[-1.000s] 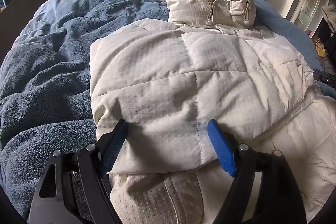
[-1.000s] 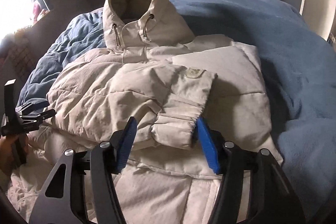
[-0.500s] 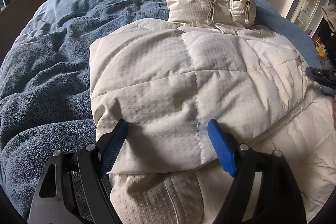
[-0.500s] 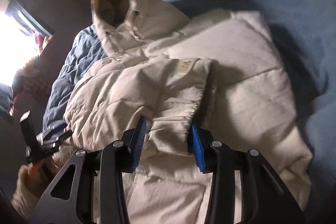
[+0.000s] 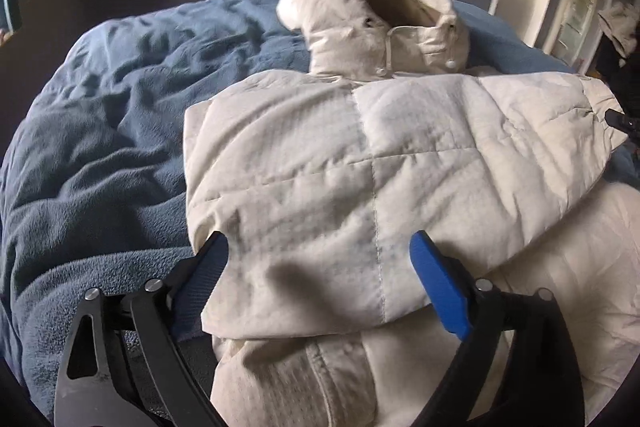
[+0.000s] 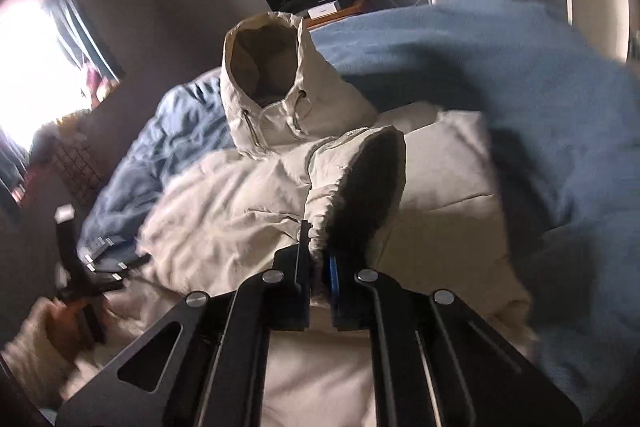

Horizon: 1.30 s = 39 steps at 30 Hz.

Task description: Fold large clothes

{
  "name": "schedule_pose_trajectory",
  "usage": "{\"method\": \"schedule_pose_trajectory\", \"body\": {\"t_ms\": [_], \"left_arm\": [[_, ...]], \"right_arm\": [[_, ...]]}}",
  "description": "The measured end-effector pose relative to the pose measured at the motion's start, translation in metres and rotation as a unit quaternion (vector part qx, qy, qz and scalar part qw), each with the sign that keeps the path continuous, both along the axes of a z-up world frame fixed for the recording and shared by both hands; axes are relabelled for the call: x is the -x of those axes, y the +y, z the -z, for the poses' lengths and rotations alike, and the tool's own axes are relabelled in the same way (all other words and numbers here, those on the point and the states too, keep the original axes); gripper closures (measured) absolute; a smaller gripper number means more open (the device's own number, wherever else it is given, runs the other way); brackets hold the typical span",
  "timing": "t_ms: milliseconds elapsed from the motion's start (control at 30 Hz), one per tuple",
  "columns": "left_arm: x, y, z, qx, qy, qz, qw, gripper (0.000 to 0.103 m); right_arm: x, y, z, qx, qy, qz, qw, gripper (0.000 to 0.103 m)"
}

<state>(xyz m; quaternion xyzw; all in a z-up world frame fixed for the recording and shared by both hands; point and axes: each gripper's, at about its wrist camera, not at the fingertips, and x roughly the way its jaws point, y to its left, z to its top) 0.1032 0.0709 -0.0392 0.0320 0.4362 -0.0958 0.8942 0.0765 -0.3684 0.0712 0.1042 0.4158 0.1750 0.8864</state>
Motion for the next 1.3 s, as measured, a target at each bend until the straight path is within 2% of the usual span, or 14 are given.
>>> {"method": "schedule_pose_trajectory", "body": {"t_ms": [67,200,267,467,533,633,700,733,800,833,967,1033,1167,1300], "left_arm": [[-0.004,-0.006,0.007,-0.011,0.018,0.007,0.9997,0.013],[-0.009,-0.010,0.018,-0.023,0.048,0.017,0.9985,0.011],[-0.010,-0.008,0.021,-0.019,0.056,0.014,0.9981,0.010],[-0.009,-0.006,0.021,-0.020,0.059,0.011,0.9980,0.009],[-0.006,-0.006,0.016,-0.025,0.047,0.009,0.9985,0.009],[0.000,-0.010,-0.003,-0.043,0.020,0.006,0.9989,0.009],[-0.003,-0.016,-0.016,-0.041,0.011,0.019,0.9989,0.007],[-0.008,-0.020,-0.023,-0.037,0.013,0.028,0.9988,0.007],[-0.023,-0.030,-0.031,-0.031,0.026,0.035,0.9986,0.007],[-0.030,-0.035,-0.031,-0.028,0.031,0.035,0.9985,0.007],[-0.055,-0.055,-0.014,-0.045,0.050,0.015,0.9976,0.007],[-0.062,-0.061,0.003,-0.057,0.060,0.000,0.9966,0.007],[-0.069,-0.061,0.026,-0.054,0.040,-0.010,0.9977,0.005],[-0.087,-0.054,0.033,-0.032,0.060,-0.018,0.9975,0.005]], "right_arm": [[0.001,-0.002,0.011,0.030,0.018,0.003,0.999,0.098],[-0.007,0.000,0.063,0.066,0.091,0.026,0.993,0.098],[-0.010,0.000,0.077,0.067,0.108,0.029,0.991,0.098],[-0.013,0.007,0.074,0.087,0.095,0.028,0.991,0.094],[-0.006,0.010,0.067,0.118,0.085,0.029,0.989,0.083],[0.004,0.011,0.047,0.179,0.033,0.043,0.982,0.079],[0.002,0.015,0.036,0.186,0.008,0.033,0.982,0.073],[-0.001,0.019,0.033,0.180,0.004,0.022,0.983,0.065],[-0.009,0.030,0.034,0.171,0.008,-0.007,0.985,0.055],[-0.013,0.037,0.037,0.175,0.010,-0.017,0.984,0.055],[-0.030,0.058,0.061,0.204,0.032,-0.037,0.978,0.046],[-0.033,0.063,0.074,0.209,0.045,-0.039,0.976,0.037],[-0.053,0.061,0.095,0.201,0.071,-0.032,0.976,0.029],[-0.068,0.065,0.104,0.199,0.075,-0.030,0.977,0.023]]}}
